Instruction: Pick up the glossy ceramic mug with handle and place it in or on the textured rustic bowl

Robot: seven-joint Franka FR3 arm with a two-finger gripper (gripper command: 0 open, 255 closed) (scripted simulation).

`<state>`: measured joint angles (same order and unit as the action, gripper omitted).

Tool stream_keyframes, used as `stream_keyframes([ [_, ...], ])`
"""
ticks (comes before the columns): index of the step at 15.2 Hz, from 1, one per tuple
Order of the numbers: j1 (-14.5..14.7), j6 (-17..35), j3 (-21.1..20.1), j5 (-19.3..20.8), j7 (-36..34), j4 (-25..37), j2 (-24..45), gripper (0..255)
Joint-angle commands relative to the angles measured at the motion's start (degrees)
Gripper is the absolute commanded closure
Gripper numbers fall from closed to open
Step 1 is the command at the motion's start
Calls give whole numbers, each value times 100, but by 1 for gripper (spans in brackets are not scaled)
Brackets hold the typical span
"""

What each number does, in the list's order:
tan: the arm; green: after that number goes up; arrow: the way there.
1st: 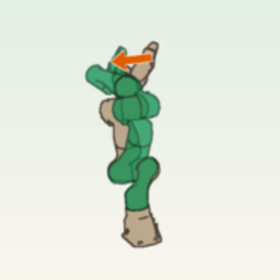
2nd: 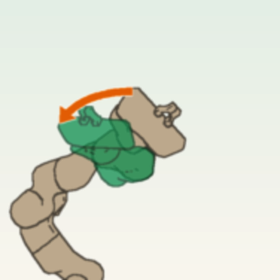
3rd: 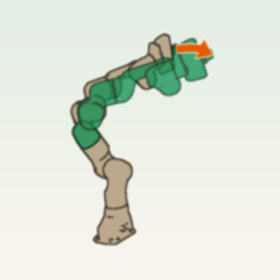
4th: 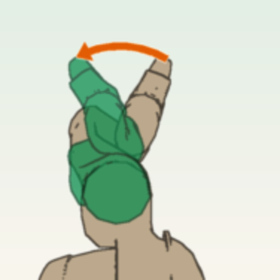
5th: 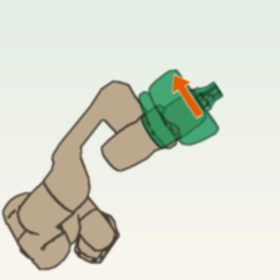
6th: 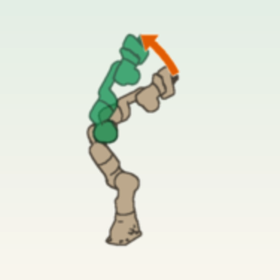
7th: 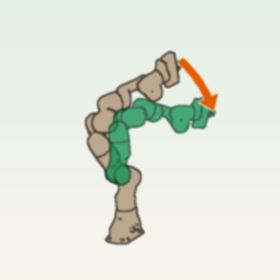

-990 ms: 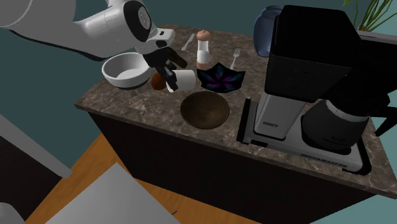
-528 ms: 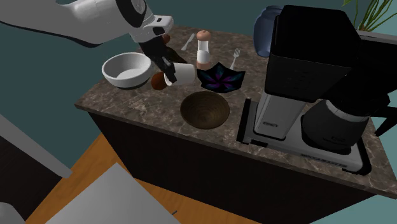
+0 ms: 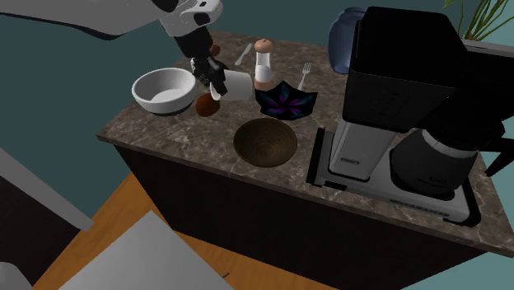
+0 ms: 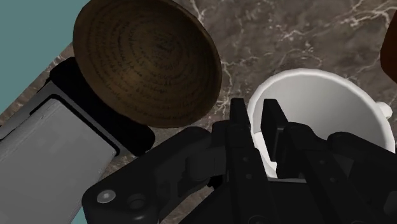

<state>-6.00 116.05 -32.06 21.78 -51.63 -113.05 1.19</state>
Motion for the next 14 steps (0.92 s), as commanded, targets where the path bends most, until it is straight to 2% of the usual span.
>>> stream_keyframes([
  [1, -73, 45, 62, -128, 183, -161, -210, 255],
  [6, -341, 468, 481, -563, 995, -1063, -1054, 255],
  [11, -504, 780, 1006, -827, 1796, -1790, -1729, 255],
  [14, -523, 950, 1042, -797, 1801, -1954, -1729, 255],
])
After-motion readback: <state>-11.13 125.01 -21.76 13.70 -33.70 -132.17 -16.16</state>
